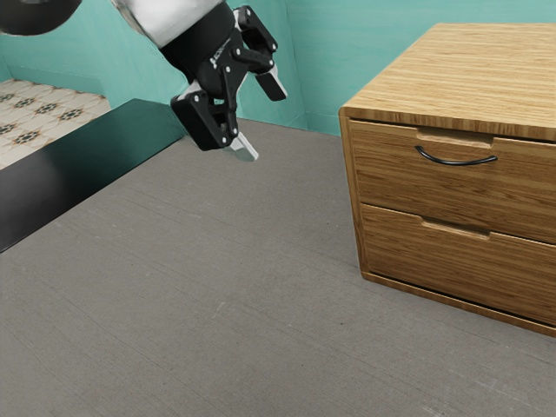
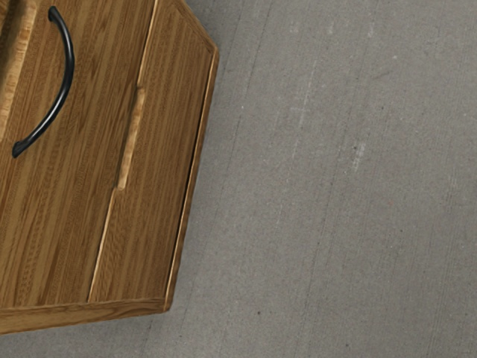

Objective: Pull the drawer handle with one arm to open the drawer

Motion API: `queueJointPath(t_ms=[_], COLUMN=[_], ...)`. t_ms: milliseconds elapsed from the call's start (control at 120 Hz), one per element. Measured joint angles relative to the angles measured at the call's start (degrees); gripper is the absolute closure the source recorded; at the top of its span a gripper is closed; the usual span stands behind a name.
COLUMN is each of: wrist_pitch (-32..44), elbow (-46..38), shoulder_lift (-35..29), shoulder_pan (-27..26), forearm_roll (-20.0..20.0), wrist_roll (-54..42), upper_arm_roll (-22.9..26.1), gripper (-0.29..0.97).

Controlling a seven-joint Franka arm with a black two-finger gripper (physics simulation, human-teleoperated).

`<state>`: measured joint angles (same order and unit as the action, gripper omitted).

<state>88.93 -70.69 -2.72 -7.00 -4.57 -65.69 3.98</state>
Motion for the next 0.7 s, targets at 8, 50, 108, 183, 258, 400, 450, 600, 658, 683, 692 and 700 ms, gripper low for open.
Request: queueJointPath(t_ms=[8, 50, 108, 183, 258, 400, 450, 600, 658, 683, 692, 700], wrist_pitch=[0.3, 1.8, 3.5, 6.0, 7.7, 9.8, 10.3, 11.6, 12.1, 12.3, 12.3, 12.4], elbow=[-0.3, -1.1, -1.6, -1.7, -1.8, -4.1, -4.3, -4.1, -3.7, -3.3, -3.2, -3.1], shoulder_lift=[0.1, 0.5, 2.3, 4.6, 5.1, 3.8, 4.2, 6.4, 7.7, 8.2, 8.3, 8.4], shoulder_pan=[0.1, 0.9, -0.2, -3.9, -5.3, -4.0, -3.2, -1.2, -2.1, -3.2, -3.6, -4.1], forearm_roll=[0.0, 0.6, 1.1, 1.6, 1.9, 2.1, 2.1, 2.3, 2.6, 3.0, 3.1, 3.2], wrist_roll=[-0.1, -0.4, -0.7, -1.1, -1.3, -1.6, -1.7, -0.8, 0.4, 0.9, 1.1, 1.3], upper_arm_roll=[0.2, 1.7, 2.4, 0.7, 0.1, -0.1, -0.1, 0.3, 0.3, 0.3, 0.3, 0.3], gripper=[0.0, 0.0, 0.0, 0.01, 0.01, 0.01, 0.03, 0.1, 0.12, 0.12, 0.12, 0.13])
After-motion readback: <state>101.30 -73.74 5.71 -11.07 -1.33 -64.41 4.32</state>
